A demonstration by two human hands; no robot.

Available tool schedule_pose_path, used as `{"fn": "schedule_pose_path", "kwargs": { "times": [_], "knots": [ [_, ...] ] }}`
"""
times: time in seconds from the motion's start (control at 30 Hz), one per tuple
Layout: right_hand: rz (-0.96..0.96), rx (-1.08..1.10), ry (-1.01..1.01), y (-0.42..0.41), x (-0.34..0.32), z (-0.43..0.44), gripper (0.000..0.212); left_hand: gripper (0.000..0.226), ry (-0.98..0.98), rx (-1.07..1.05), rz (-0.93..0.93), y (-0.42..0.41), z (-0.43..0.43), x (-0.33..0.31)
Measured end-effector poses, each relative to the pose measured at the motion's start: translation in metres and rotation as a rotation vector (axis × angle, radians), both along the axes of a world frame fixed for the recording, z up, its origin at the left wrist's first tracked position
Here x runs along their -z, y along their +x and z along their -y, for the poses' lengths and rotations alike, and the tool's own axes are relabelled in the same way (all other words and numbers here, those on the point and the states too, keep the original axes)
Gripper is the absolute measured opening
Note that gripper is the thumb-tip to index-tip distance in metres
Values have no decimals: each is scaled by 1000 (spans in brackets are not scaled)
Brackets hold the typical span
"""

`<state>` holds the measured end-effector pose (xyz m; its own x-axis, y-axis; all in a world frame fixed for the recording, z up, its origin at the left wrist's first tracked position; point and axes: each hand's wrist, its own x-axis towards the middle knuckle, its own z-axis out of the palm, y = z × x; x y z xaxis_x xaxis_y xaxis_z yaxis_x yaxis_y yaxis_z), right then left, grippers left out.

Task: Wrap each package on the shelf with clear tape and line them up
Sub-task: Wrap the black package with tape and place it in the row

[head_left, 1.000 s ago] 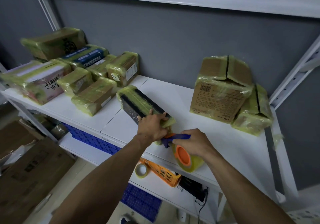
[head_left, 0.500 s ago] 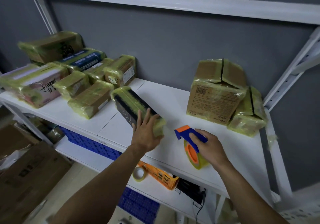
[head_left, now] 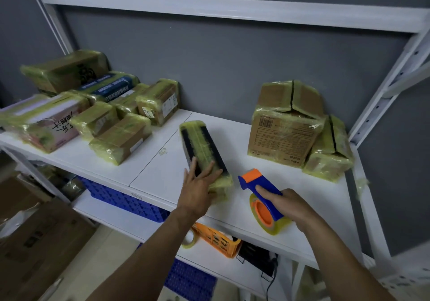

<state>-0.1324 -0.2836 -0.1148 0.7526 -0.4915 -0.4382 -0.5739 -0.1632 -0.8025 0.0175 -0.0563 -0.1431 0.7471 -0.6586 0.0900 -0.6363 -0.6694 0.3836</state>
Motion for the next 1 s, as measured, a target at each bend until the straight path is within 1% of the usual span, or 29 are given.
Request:
{"fn": "schedule_pose_path", "kwargs": {
  "times": [0.03,0.07,0.13,0.17,0.2,0.27,0.33,0.37,0.4,0.43,0.47,0.5,0.6,0.7,0.8,0.9,1.0],
  "knots": [
    [39,2,1,-1,1,-1,57,80,73,-36,56,1,0,-4],
    [77,2,7,-2,1,-1,55,83,129,-69,72,1,0,-9],
    [152,-14,10,-2,-3,-2,49,86,157,-108,-17,1,1,-20],
    [192,-32,7,-2,-7,-3,46,86,109,-134,-115,-1,1,-27],
    [235,-53,6,-2,-12,-3,44,85,6,-173,-231,-2,1,-35],
    [314,-112,7,-2,-23,-4,41,74,-321,-253,-415,-3,1,-51],
    [370,-175,6,-3,-31,-5,39,50,-623,-288,-535,-9,3,-67],
    [389,-204,-1,-4,-33,-6,42,37,-720,-291,-626,-13,3,-75],
    [402,-229,-12,-3,-34,-6,47,29,-778,-290,-729,-16,3,-81],
    [408,-250,-21,-3,-34,-6,54,27,-805,-285,-819,-17,2,-85],
    [410,-268,-20,-3,-33,-7,58,28,-814,-271,-881,-18,-1,-87],
    [415,-282,-12,-4,-32,-8,57,30,-815,-247,-915,-19,-5,-88],
    [421,-324,20,-6,-31,-11,46,28,-799,-136,-925,-23,-16,-88],
    [410,-363,27,-4,-32,-16,55,21,-779,-84,-853,-26,-23,-91],
    [424,-386,38,-1,-34,-20,56,14,-815,-85,-814,-27,-26,-93],
    [421,-399,44,2,-36,-21,53,14,-834,-93,-770,-28,-29,-94],
    [375,-466,28,4,-38,-21,48,14,-783,-94,-672,-28,-30,-94]
  ]
}}
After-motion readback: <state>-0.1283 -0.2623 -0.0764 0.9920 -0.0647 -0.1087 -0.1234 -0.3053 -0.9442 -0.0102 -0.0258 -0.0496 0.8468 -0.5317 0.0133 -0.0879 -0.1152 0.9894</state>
